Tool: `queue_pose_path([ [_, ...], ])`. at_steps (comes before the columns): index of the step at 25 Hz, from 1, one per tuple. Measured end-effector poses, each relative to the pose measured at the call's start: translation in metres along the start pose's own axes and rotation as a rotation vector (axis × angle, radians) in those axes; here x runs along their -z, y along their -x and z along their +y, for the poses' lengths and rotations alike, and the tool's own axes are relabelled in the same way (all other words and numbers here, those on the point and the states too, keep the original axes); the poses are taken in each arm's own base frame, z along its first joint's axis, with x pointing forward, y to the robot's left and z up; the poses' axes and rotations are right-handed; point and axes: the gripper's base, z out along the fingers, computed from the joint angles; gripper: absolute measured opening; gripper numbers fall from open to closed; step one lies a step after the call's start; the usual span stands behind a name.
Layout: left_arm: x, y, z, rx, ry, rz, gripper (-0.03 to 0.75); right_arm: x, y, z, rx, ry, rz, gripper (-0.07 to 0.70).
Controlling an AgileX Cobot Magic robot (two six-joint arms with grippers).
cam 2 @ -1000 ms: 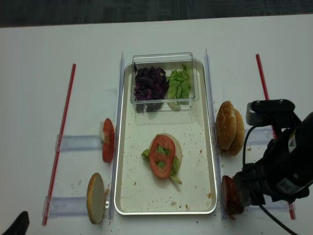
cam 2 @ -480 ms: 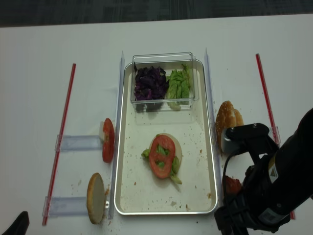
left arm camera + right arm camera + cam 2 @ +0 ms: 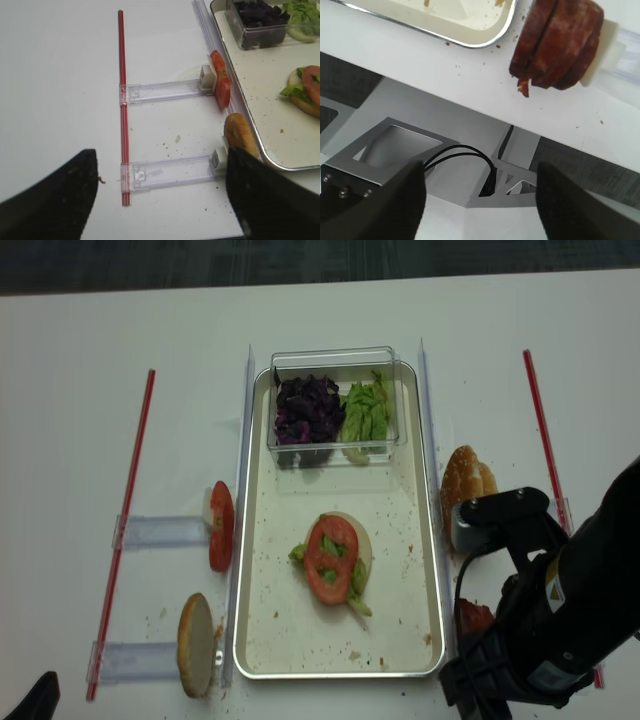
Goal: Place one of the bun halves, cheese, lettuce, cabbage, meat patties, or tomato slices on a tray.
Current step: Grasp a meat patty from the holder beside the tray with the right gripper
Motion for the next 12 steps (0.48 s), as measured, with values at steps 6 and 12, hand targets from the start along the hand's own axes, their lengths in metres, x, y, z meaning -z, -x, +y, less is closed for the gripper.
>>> queue_pose_path([
  [6,0.000,0.000,0.000,0.000,0.000,0.000,0.493,-0.008,0.018,0.005,-0.002,-0.014,0.021,0.484],
  [12,0.000,0.000,0.000,0.000,0.000,0.000,0.493,-0.006,0.047,0.018,-0.024,-0.009,0.003,0.481],
])
